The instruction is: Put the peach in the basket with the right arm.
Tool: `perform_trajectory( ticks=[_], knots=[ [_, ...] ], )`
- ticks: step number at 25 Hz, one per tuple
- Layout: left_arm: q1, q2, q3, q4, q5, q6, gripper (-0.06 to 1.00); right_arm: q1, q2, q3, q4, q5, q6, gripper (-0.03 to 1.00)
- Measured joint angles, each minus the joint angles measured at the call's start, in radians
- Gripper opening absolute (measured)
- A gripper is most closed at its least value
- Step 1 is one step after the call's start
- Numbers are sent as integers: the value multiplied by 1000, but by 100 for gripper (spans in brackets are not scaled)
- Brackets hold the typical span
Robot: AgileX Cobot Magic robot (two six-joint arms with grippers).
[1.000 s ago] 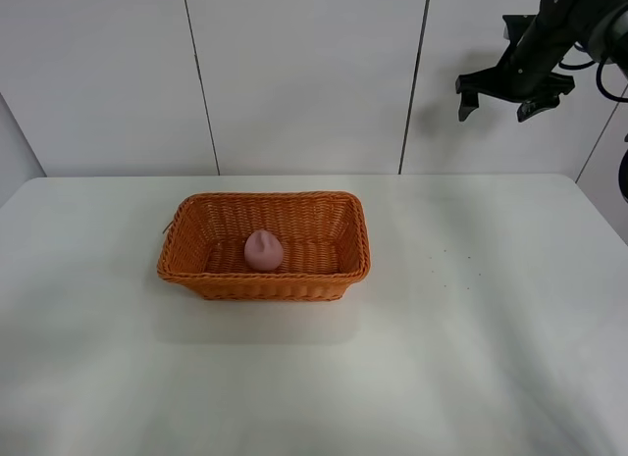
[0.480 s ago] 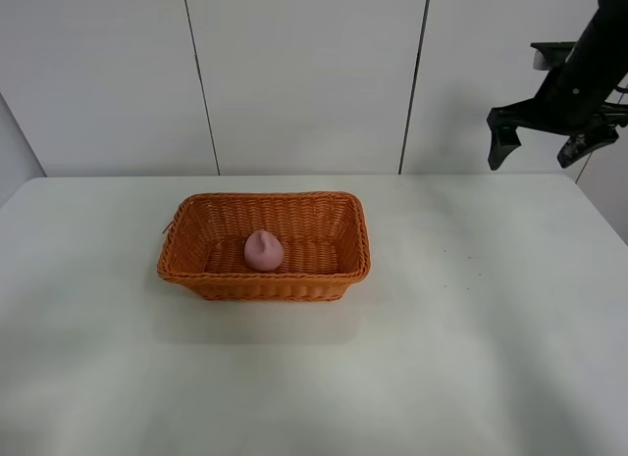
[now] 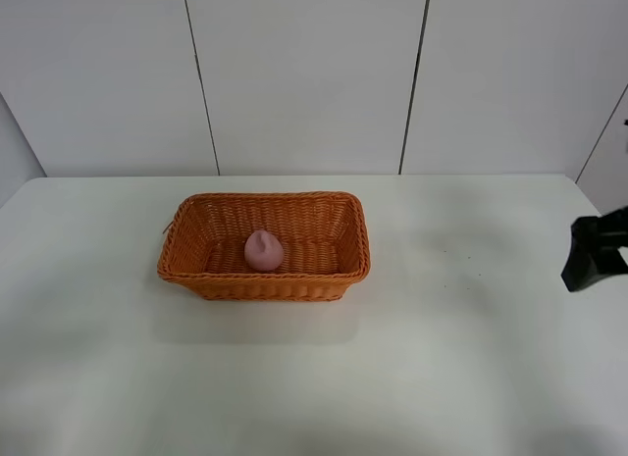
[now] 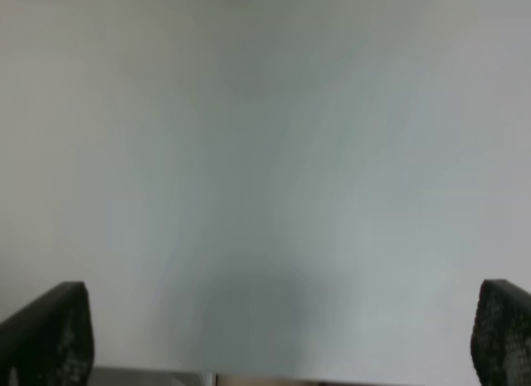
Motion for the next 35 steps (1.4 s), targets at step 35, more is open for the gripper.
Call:
perform_trajectory(
  ticks=[35],
  knots=[
    [0,0,0,0,0,0,99,0,-1164,428,-3,-160,-6,70]
  ],
)
